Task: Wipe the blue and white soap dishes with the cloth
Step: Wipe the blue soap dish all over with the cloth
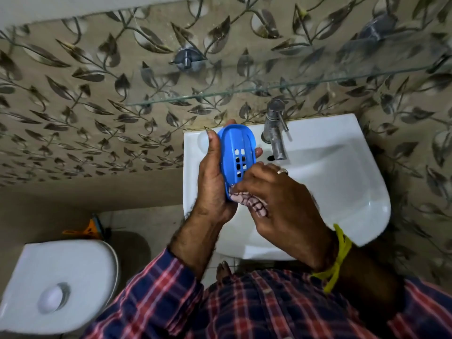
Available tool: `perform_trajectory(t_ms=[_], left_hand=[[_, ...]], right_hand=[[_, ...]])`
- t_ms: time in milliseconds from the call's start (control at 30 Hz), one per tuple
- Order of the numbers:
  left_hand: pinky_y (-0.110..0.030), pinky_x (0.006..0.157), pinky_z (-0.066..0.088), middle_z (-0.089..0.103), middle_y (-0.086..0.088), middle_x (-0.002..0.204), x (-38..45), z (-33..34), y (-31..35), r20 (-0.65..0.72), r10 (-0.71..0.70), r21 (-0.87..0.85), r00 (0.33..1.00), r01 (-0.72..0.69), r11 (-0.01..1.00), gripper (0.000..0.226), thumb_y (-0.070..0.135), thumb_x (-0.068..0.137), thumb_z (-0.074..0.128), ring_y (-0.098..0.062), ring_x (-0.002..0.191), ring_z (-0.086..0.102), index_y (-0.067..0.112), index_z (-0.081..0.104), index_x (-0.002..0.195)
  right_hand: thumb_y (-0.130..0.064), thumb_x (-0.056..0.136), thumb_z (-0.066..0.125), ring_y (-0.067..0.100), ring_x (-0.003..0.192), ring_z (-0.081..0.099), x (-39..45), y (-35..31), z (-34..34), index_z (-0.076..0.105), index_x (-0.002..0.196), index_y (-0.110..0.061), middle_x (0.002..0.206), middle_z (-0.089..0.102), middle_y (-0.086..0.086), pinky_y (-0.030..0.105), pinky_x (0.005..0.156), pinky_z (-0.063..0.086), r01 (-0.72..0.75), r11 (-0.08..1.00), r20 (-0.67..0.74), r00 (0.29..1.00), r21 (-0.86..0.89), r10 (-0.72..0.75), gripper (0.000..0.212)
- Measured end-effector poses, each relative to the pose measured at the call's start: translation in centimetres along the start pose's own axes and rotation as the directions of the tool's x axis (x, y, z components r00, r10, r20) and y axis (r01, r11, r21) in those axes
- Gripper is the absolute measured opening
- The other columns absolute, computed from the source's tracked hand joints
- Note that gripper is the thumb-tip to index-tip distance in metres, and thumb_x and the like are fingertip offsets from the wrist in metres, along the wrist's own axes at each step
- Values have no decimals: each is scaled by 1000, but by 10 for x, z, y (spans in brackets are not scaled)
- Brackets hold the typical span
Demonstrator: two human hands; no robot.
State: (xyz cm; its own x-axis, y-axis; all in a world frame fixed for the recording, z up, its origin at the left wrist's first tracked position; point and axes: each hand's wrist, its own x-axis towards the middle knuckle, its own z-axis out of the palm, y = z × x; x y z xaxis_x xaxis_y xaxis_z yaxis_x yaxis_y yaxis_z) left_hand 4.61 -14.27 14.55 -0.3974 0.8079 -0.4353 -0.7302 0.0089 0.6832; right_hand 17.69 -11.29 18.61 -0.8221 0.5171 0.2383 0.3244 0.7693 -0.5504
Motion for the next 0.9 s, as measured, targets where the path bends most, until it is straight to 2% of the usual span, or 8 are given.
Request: perform_trajectory(t_ms=[133, 300, 400, 533, 633, 733, 800, 900], left_hand=[[-52, 120, 35, 59, -24, 120, -1, 2, 0, 10, -44, -58, 999, 45, 997, 109, 73, 73, 58, -38, 115, 54, -6, 45, 147], [-44, 93, 54, 68, -19, 108, 1, 6, 6, -27, -3, 1, 1000, 3, 1000, 97, 72, 74, 53, -33, 95, 63, 6, 52, 146], [-50, 101, 52, 67, -22, 107, 2, 10, 5, -5, 8, -30, 1000, -8, 1000, 92, 71, 81, 50, -38, 98, 63, 4, 54, 144], [-38, 81, 61, 73, -21, 102, 7, 3, 7, 13, 40, -2, 999, -40, 999, 78, 69, 95, 42, -28, 82, 71, 7, 62, 136], [-38, 83, 61, 76, -19, 100, 7, 6, 2, -7, 43, -25, 999, -43, 999, 72, 70, 91, 43, -26, 83, 74, 12, 69, 125], [-40, 84, 61, 74, -20, 101, 5, 6, 6, 1, 48, -85, 999, -48, 995, 74, 73, 93, 40, -28, 84, 74, 11, 76, 113], [-42, 87, 58, 70, -21, 110, 3, 8, 8, 3, 66, -37, 998, -66, 997, 80, 74, 90, 43, -30, 88, 71, 9, 68, 129], [-49, 94, 53, 55, -24, 128, -2, 17, -1, -23, 78, -9, 997, -78, 997, 90, 62, 85, 59, -35, 105, 64, 4, 41, 152]], right_hand=[[-7, 78, 59, 24, 101, 63, 11, 3, 4, 74, 101, -19, 100, 65, -1, 35, 80, 55, -41, 999, -88, 995, 31, 44, 30], [-5, 77, 68, 20, 97, 61, -9, 7, 3, 72, 97, -23, 98, 65, -6, 34, 68, 52, -19, 1000, -42, 999, -17, 19, 27], [-1, 75, 72, 21, 98, 63, -4, 13, 3, 73, 96, -23, 98, 65, -5, 26, 69, 48, -73, 997, -100, 993, -22, 70, 30], [-3, 77, 73, 16, 100, 60, -10, 14, 3, 72, 95, -24, 97, 65, -8, 17, 71, 40, -90, 994, -92, 992, -61, 85, 28], [-4, 78, 65, 19, 101, 60, 3, 22, -4, 72, 94, -21, 98, 64, -5, 25, 73, 46, -199, 979, -142, 971, -36, 192, 24], [-3, 74, 64, 24, 104, 62, 5, 14, 0, 72, 97, -19, 101, 66, -2, 29, 75, 50, -110, 992, -110, 988, -54, 104, 28], [-7, 77, 65, 23, 105, 64, -7, 7, 4, 73, 98, -19, 103, 67, -2, 28, 74, 51, -91, 995, -91, 992, -51, 86, 26], [-5, 79, 64, 22, 109, 64, 0, 15, 2, 73, 97, -17, 102, 67, -1, 33, 80, 54, -188, 982, -185, 964, 29, 190, 24]])
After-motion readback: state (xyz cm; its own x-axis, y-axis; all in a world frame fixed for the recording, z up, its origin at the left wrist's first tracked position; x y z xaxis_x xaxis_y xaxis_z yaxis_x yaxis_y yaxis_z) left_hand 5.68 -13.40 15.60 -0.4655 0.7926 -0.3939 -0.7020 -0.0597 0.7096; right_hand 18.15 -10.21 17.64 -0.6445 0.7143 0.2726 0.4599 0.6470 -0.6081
